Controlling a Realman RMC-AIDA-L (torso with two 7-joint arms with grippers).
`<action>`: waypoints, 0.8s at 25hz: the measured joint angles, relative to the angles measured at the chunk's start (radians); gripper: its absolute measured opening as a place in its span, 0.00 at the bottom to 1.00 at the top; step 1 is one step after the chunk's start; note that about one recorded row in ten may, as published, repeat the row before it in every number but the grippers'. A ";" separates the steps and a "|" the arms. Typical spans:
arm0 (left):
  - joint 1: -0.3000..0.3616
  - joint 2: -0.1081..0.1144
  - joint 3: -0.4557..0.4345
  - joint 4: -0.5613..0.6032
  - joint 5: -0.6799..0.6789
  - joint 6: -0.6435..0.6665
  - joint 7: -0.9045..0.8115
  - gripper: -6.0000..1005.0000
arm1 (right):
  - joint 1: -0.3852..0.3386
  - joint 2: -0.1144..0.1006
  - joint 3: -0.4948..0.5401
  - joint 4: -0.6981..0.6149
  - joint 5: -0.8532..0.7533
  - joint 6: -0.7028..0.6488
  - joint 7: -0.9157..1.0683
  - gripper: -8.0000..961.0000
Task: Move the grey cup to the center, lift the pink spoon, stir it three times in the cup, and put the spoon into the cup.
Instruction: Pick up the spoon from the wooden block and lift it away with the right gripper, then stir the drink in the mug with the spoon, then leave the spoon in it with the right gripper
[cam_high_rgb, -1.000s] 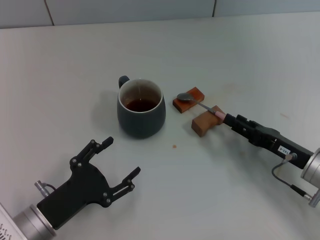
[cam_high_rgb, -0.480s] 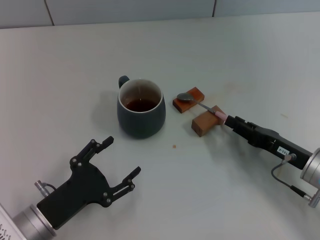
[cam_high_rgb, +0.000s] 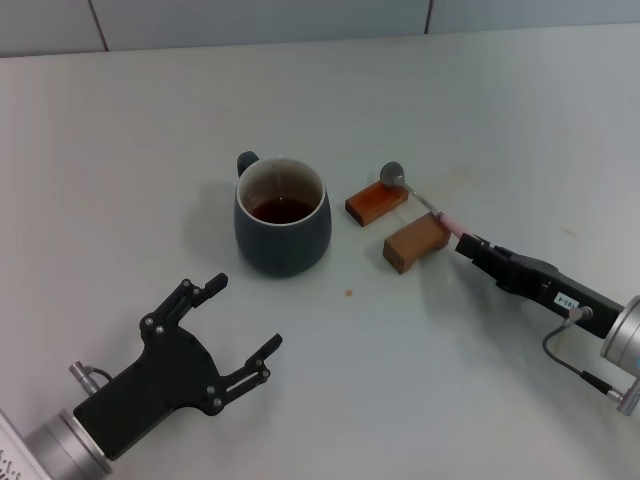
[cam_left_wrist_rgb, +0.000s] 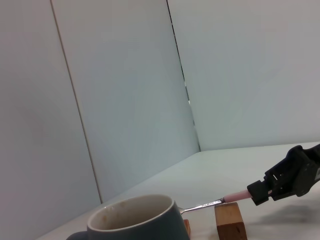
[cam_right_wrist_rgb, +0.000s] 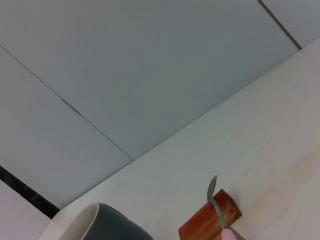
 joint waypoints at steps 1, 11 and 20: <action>0.000 0.000 0.000 0.000 0.000 0.000 0.000 0.84 | -0.002 0.001 0.003 0.000 0.002 0.000 0.000 0.18; 0.003 0.000 0.000 0.000 0.000 0.000 0.000 0.84 | -0.038 0.002 0.013 -0.016 0.009 -0.121 -0.038 0.14; 0.006 0.000 -0.008 0.000 -0.001 -0.003 0.037 0.84 | -0.053 0.001 0.000 -0.144 0.003 -0.342 -0.055 0.14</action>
